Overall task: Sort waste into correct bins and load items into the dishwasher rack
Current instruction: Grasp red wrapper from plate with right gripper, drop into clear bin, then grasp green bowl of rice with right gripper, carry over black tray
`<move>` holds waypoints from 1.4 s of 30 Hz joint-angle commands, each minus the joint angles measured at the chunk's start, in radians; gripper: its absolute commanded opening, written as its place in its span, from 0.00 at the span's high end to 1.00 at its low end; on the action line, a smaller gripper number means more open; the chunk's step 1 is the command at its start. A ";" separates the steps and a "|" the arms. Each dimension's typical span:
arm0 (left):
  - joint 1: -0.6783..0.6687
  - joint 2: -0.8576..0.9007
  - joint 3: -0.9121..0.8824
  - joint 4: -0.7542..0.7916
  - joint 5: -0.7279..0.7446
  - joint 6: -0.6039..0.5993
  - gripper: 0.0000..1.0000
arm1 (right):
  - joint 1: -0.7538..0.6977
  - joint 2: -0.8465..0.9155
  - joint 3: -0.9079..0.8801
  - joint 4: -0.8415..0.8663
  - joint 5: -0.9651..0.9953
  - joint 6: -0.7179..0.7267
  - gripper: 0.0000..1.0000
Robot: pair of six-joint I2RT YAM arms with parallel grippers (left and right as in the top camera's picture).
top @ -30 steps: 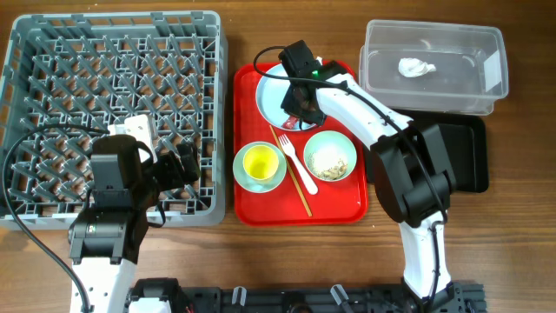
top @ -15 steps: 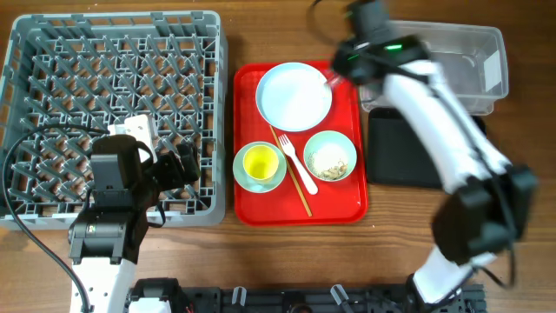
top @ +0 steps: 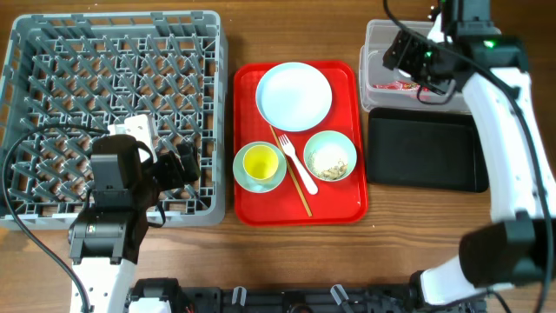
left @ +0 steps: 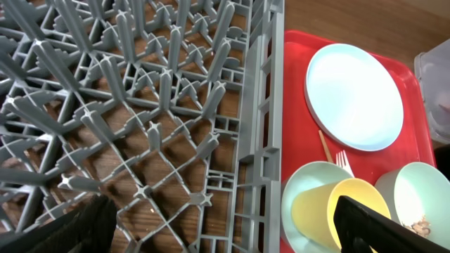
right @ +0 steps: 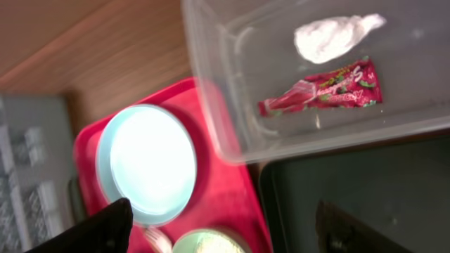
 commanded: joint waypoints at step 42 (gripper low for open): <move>0.002 0.003 0.014 0.003 0.016 -0.009 0.00 | 0.542 0.188 -0.505 0.404 0.143 0.425 0.80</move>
